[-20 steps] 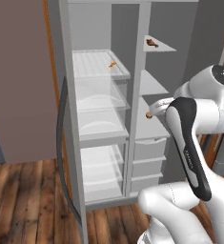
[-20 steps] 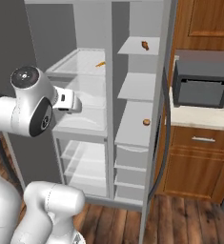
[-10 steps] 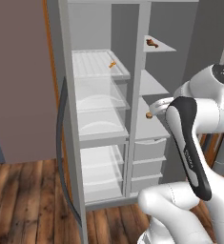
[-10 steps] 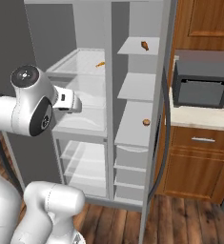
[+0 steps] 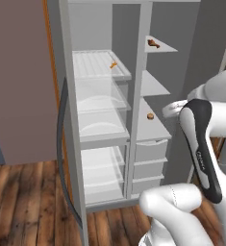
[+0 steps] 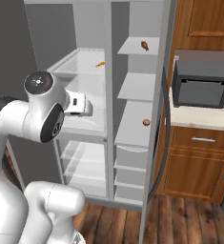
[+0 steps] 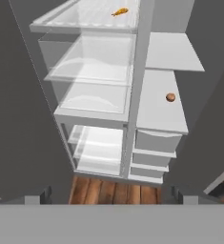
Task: There's a chicken drumstick in the fridge that needs to be moved to the freezer for freezing. Pick up the chicken drumstick from the fridge, place it on any shelf in the freezer, and close the fridge and freezer doors when done.
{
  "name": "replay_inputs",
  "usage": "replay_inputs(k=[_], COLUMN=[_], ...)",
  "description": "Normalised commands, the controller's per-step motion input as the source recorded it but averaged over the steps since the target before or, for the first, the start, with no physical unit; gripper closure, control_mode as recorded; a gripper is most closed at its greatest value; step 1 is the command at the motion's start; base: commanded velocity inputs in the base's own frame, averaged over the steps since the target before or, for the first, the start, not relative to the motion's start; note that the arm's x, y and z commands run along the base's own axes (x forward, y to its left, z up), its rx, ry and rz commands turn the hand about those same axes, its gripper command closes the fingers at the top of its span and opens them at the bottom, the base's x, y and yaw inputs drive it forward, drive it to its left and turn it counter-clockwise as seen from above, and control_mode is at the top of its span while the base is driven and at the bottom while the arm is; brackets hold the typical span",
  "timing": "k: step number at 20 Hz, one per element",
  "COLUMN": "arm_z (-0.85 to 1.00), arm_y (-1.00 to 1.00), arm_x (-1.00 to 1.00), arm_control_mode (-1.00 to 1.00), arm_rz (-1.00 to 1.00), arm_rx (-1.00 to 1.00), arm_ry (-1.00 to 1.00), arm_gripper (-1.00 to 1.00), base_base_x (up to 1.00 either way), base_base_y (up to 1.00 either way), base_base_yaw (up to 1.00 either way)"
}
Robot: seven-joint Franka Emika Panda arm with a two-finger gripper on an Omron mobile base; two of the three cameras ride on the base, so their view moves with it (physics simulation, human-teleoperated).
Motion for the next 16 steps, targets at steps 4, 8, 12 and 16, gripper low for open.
replay_inputs(k=[4, 8, 12, 16], arm_z=[-0.19, -0.21, -0.20, -0.15], arm_y=[-0.70, -0.78, -0.91, -0.99], arm_x=[-0.43, -0.41, -0.10, -0.06], arm_control_mode=[-1.00, -1.00, -1.00, -1.00], arm_rz=[0.00, 0.00, -0.01, -0.04], arm_rx=[0.00, 0.00, 0.00, 0.00], arm_ry=[-0.11, -0.13, -0.15, -0.12], arm_gripper=[-1.00, -1.00, -1.00, -1.00], base_base_x=[0.00, 0.00, 0.00, 0.00], base_base_y=[0.00, 0.00, 0.00, 0.00], base_base_yaw=[0.00, 0.00, 0.00, 0.00])
